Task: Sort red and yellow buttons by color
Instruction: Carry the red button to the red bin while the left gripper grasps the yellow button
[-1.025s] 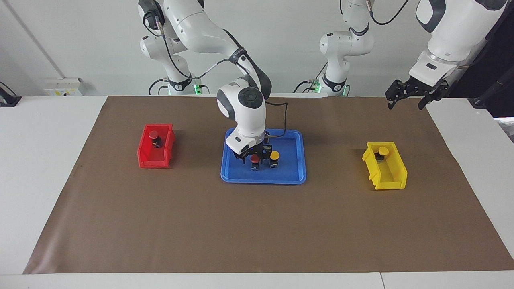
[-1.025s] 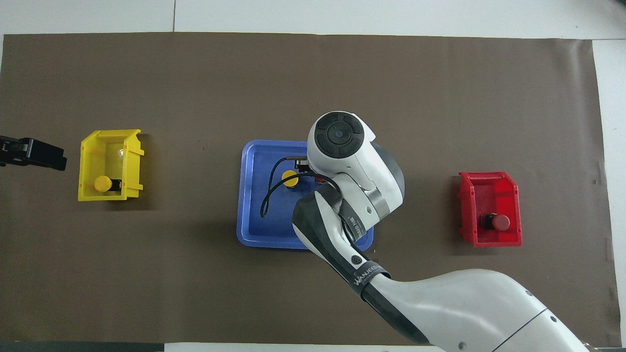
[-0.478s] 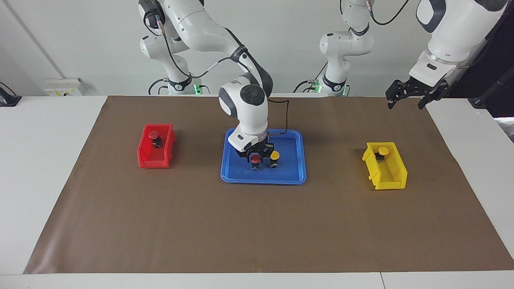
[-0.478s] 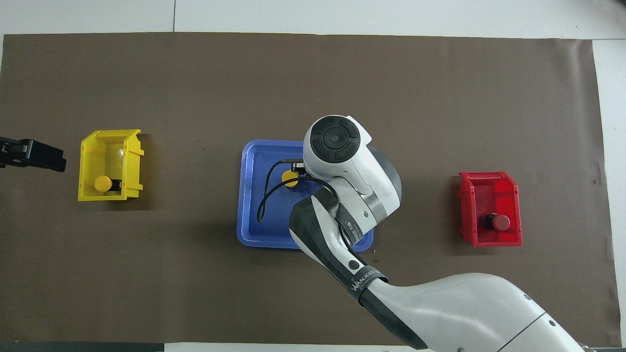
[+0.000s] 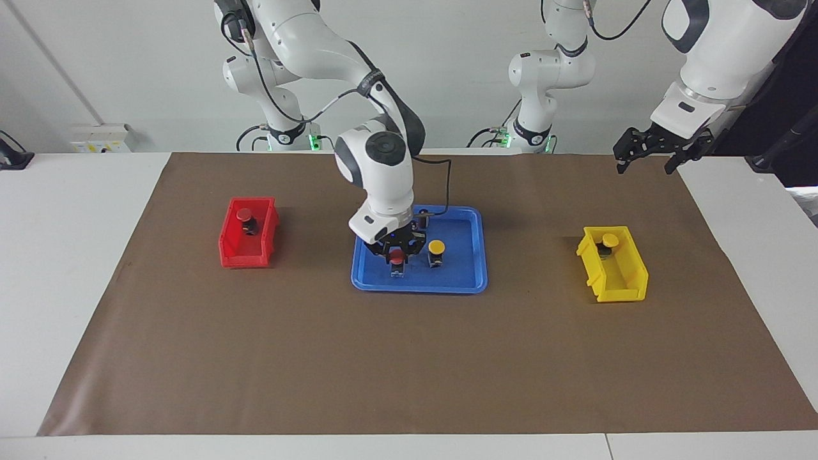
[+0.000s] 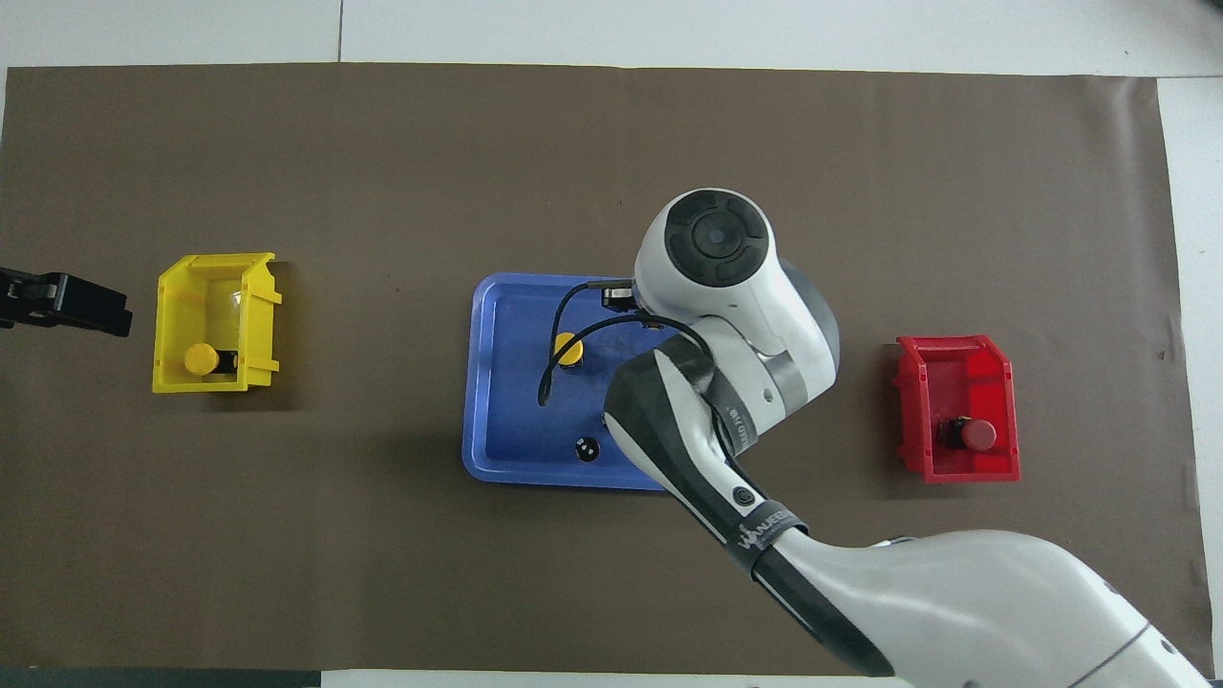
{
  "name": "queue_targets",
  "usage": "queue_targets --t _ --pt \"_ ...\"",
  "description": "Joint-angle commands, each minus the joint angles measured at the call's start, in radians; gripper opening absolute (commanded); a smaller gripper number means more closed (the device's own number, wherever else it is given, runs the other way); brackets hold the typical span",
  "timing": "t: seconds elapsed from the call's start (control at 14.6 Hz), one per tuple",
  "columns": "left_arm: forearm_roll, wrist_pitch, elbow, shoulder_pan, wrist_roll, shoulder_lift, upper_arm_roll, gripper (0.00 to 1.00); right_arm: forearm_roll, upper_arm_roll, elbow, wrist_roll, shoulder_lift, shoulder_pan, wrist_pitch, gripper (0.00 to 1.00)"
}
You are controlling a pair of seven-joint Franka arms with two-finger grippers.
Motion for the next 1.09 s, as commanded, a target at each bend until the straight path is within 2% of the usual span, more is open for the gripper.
queue_targets --t 0.0,0.07,0.21,0.41,0.55,0.75,1.03 --pt "-0.017 0.126 -0.156 -0.09 -0.128 -0.074 -0.003 1.0 0.076 0.013 -0.055 -0.244 -0.196 -0.182 -0.155 0.16" --pt "-0.026 0.196 -0.194 -0.16 -0.252 -0.073 -0.005 1.0 0.076 0.013 -0.107 -0.322 -0.265 -0.257 -0.183 0.16" --pt "-0.026 0.246 -0.201 -0.297 -0.461 -0.035 -0.003 1.0 0.091 0.013 -0.262 -0.456 -0.387 -0.369 -0.16 0.16" --pt "-0.026 0.332 -0.202 -0.436 -0.665 0.051 -0.005 1.0 0.091 0.011 -0.429 -0.638 -0.453 -0.492 -0.059 0.17" --pt "-0.028 0.394 -0.215 -0.51 -0.784 0.118 -0.005 1.0 0.091 0.011 -0.479 -0.731 -0.461 -0.552 -0.022 0.17" --pt "-0.028 0.523 -0.235 -0.568 -0.959 0.201 -0.005 1.0 0.091 0.011 -0.511 -0.728 -0.456 -0.554 0.021 0.16" --pt "-0.028 0.612 -0.216 -0.602 -1.017 0.286 -0.003 1.0 0.091 0.011 -0.577 -0.729 -0.449 -0.549 0.088 0.16"
